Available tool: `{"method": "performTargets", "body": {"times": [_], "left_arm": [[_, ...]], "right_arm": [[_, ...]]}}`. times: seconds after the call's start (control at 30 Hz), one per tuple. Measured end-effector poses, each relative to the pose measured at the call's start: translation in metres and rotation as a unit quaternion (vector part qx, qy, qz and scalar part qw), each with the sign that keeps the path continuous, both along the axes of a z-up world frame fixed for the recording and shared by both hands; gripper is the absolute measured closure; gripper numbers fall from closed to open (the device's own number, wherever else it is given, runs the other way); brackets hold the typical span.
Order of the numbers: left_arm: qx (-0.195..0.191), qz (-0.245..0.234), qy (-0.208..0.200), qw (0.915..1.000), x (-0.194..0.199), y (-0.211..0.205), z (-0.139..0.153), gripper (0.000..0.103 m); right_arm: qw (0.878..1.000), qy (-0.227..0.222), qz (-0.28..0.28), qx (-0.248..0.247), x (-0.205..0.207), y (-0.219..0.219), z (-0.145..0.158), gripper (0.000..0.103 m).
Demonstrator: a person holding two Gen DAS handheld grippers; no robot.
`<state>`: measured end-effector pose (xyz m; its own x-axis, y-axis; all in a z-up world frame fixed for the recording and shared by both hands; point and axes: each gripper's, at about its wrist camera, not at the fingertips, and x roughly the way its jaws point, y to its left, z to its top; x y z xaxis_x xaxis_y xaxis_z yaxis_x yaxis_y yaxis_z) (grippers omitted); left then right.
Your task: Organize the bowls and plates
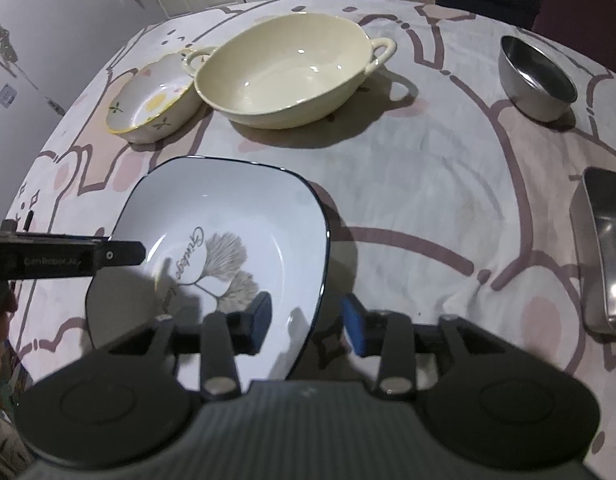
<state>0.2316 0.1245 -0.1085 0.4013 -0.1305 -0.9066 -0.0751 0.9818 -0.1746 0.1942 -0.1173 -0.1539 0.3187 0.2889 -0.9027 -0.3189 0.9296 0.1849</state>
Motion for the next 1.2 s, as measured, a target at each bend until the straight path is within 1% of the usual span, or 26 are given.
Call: {"method": "performTargets", "body": {"times": [0.03,0.1,0.17,0.23,0.3,0.33,0.37,0.43,0.53,0.6,0.77,0.93,1.07,1.2], "left_arm": [[0.000,-0.002,-0.003,1.0000,-0.002,-0.002,0.002,0.047],[-0.001,-0.007,-0.009,0.9999,-0.006,-0.005,0.008,0.038],[-0.001,-0.011,-0.019,0.9998,-0.010,-0.008,0.015,0.030],[0.001,-0.016,-0.033,0.9993,-0.015,-0.012,0.022,0.019],[0.000,-0.020,-0.044,0.9988,-0.019,-0.014,0.028,0.014],[-0.001,-0.022,-0.050,0.9985,-0.022,-0.015,0.031,0.010],[-0.001,-0.023,-0.055,0.9982,-0.023,-0.017,0.034,0.009],[0.003,-0.023,-0.068,0.9974,-0.027,-0.019,0.041,0.004],[0.005,-0.019,-0.085,0.9962,-0.030,-0.021,0.051,0.000],[0.005,-0.018,-0.100,0.9949,-0.031,-0.022,0.059,0.000],[0.010,-0.010,-0.134,0.9909,-0.030,-0.026,0.076,0.000],[0.023,0.000,-0.164,0.9862,-0.022,-0.030,0.090,0.000],[0.017,0.003,-0.175,0.9845,-0.009,-0.036,0.096,0.000],[0.024,0.000,-0.183,0.9828,0.006,-0.046,0.097,0.000]], "right_arm": [[1.000,-0.002,0.002,0.001,-0.003,-0.001,0.002,0.047],[1.000,-0.007,0.006,0.003,-0.009,-0.004,0.007,0.042],[1.000,-0.012,0.008,0.004,-0.014,-0.007,0.011,0.036],[1.000,-0.020,0.008,0.004,-0.020,-0.011,0.016,0.033],[1.000,-0.029,0.006,0.007,-0.025,-0.017,0.022,0.029],[0.999,-0.033,0.004,0.009,-0.027,-0.020,0.026,0.026],[0.999,-0.038,0.002,0.012,-0.030,-0.023,0.029,0.024],[0.998,-0.053,-0.001,0.017,-0.034,-0.031,0.038,0.017],[0.997,-0.080,-0.003,0.021,-0.041,-0.039,0.052,0.006],[0.995,-0.098,-0.007,0.026,-0.044,-0.044,0.061,0.001],[0.988,-0.144,-0.017,0.043,-0.048,-0.056,0.082,0.000],[0.982,-0.176,-0.040,0.056,-0.040,-0.070,0.096,0.000],[0.977,-0.195,-0.058,0.064,-0.028,-0.079,0.100,0.000],[0.972,-0.214,-0.071,0.072,-0.012,-0.087,0.103,0.000]]}}
